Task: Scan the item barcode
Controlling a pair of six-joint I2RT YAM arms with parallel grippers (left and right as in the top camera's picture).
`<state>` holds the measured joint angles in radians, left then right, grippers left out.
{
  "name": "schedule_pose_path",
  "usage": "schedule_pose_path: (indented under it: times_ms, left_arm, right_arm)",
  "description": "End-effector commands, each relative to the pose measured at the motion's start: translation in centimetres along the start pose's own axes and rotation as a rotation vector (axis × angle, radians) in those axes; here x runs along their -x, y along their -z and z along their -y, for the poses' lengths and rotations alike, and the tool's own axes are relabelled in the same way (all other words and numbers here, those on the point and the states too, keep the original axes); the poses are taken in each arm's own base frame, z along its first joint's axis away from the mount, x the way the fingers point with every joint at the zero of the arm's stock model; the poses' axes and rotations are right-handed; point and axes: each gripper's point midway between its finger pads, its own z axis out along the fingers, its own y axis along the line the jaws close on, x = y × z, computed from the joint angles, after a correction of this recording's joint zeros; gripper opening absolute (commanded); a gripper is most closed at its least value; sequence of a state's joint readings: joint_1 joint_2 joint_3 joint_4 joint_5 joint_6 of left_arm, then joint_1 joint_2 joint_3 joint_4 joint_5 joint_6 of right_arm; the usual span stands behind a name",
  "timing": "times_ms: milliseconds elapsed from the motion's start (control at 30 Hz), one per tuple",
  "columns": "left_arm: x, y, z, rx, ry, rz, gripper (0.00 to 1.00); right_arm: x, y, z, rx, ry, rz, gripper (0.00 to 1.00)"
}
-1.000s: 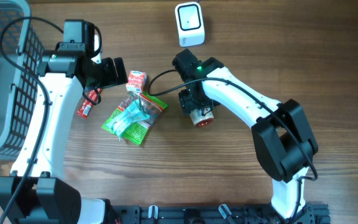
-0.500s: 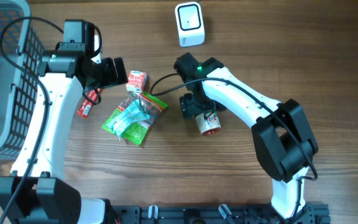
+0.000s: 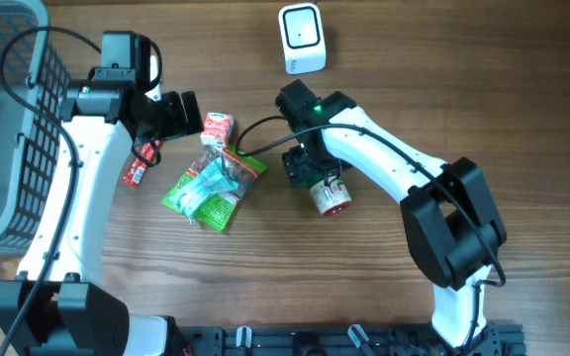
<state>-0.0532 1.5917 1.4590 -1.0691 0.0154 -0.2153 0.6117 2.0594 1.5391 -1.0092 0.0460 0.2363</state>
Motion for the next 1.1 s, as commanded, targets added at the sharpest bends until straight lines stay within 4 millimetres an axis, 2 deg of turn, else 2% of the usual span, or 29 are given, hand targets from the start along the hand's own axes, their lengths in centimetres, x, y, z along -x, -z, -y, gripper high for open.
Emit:
schedule_pose_path:
  times_ms: [0, 367, 600, 667, 1067]
  left_arm:
    - [0.1, 0.0, -0.1, 0.005, 0.002, 0.003, 1.0]
    - [0.1, 0.0, -0.1, 0.005, 0.002, 0.003, 1.0]
    - [0.1, 0.0, -0.1, 0.005, 0.002, 0.003, 1.0]
    - [0.1, 0.0, -0.1, 0.005, 0.002, 0.003, 1.0]
    - [0.1, 0.0, -0.1, 0.005, 0.002, 0.003, 1.0]
  right_arm:
    - [0.0, -0.9, 0.4, -0.016, 0.067, -0.006, 0.86]
    - [0.0, -1.1, 0.4, -0.02, 0.102, -0.004, 0.86]
    - [-1.4, -3.4, 1.6, -0.074, 0.105, -0.024, 0.85]
    - [-1.3, -3.4, 1.6, -0.075, 0.105, -0.016, 0.82]
    - [0.1, -2.7, 1.2, -0.064, 0.123, 0.026, 0.82]
